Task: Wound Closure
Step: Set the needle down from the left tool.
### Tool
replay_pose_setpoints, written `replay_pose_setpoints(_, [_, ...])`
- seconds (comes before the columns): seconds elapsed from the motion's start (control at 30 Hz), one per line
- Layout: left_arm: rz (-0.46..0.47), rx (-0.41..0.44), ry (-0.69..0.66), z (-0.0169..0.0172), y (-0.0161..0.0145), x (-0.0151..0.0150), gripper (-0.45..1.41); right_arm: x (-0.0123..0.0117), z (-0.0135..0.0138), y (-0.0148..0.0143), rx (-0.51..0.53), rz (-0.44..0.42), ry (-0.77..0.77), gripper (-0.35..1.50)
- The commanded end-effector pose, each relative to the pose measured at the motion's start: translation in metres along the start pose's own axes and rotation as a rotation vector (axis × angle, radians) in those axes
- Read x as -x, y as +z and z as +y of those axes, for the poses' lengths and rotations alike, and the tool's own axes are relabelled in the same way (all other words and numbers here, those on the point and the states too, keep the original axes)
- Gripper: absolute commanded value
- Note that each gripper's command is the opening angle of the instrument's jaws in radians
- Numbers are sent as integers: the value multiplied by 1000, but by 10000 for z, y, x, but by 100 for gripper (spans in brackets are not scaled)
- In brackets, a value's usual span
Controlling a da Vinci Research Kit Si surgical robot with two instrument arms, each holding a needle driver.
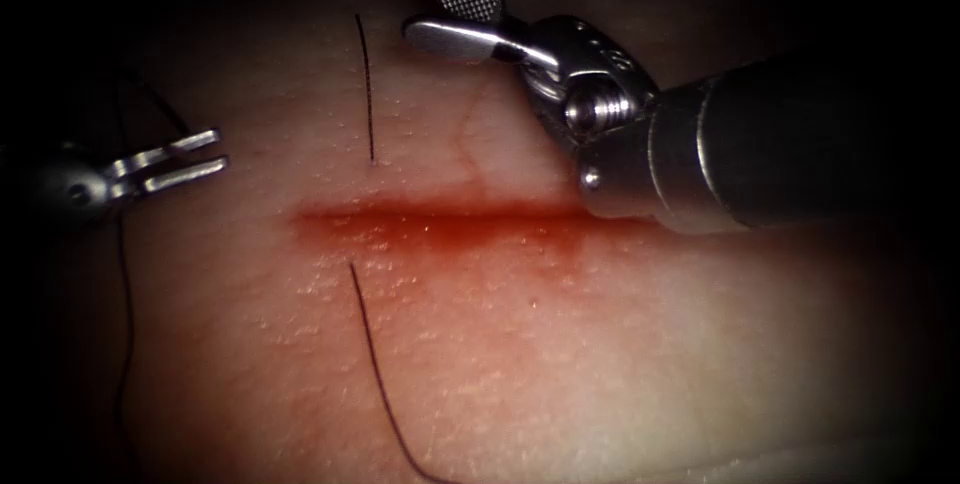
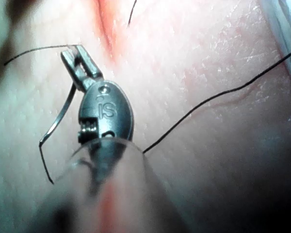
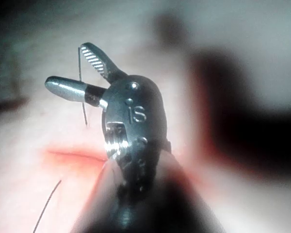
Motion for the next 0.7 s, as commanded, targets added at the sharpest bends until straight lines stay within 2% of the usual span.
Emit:
replay_pose_setpoints(0.03, [-2, -1, 6, -1, 8, 9, -45, -1, 4, -4, 3, 3, 2, 132])
replay_pose_setpoints(0.1, [-44, -2, 19, -10, 13, 25, -45, -10, 6, -21, 7, 4, -1, 130])
replay_pose_setpoints(0.3, [-106, 2, 40, -23, 23, 52, -45, -11, 8, -45, 4, -2, -8, 125])
replay_pose_setpoints(0.43, [-145, 11, 40, -29, 29, 70, -45, -9, 5, -51, -2, -5, -7, 117])
replay_pose_setpoints(0.7, [-219, 18, 51, -44, 43, 98, -45, -8, 4, -48, -4, -5, -8, 111])
